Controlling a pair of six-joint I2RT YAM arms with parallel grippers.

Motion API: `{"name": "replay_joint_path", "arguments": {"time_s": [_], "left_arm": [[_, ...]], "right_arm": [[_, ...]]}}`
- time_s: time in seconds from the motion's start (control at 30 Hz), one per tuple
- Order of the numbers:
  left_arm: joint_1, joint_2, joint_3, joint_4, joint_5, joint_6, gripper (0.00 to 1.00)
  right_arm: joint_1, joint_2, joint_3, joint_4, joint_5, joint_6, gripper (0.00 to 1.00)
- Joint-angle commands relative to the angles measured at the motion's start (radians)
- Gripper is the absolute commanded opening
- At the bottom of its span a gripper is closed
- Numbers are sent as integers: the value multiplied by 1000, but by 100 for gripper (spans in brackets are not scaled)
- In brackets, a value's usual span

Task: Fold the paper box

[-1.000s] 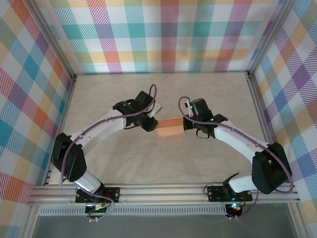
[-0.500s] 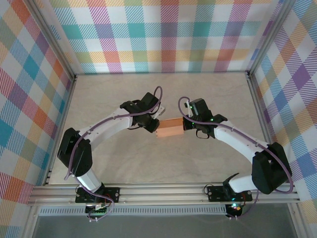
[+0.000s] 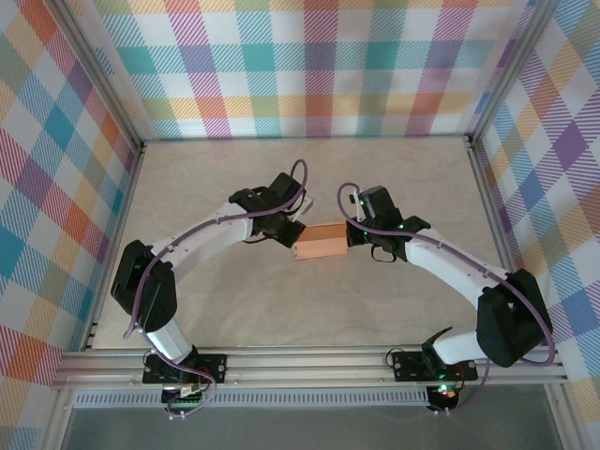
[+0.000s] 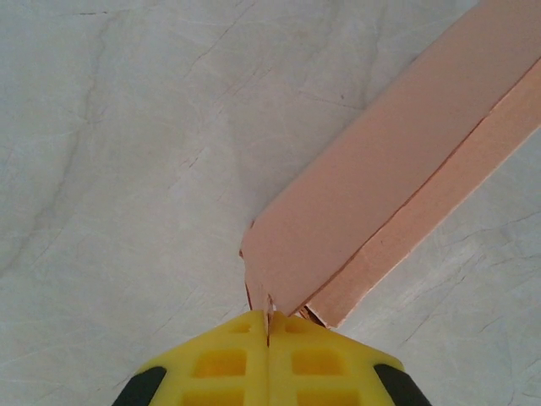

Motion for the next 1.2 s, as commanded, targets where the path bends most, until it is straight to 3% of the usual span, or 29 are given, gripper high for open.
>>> {"name": "replay_joint_path", "arguments": {"time_s": [0.0, 0.53, 1.03, 1.17], "left_arm": [[-6, 18, 34, 0, 6, -46, 0], [9, 106, 143, -56, 71, -336, 0], [74, 152, 213, -80, 223, -475, 0], [79, 168, 235, -102, 218, -467, 0]], "right_arm": [[10, 6, 23, -10, -23, 12, 0], [16, 19, 22, -4, -26, 15, 0], [20, 28, 19, 1, -20, 17, 0], [20, 32, 19, 4, -20, 20, 0]]}}
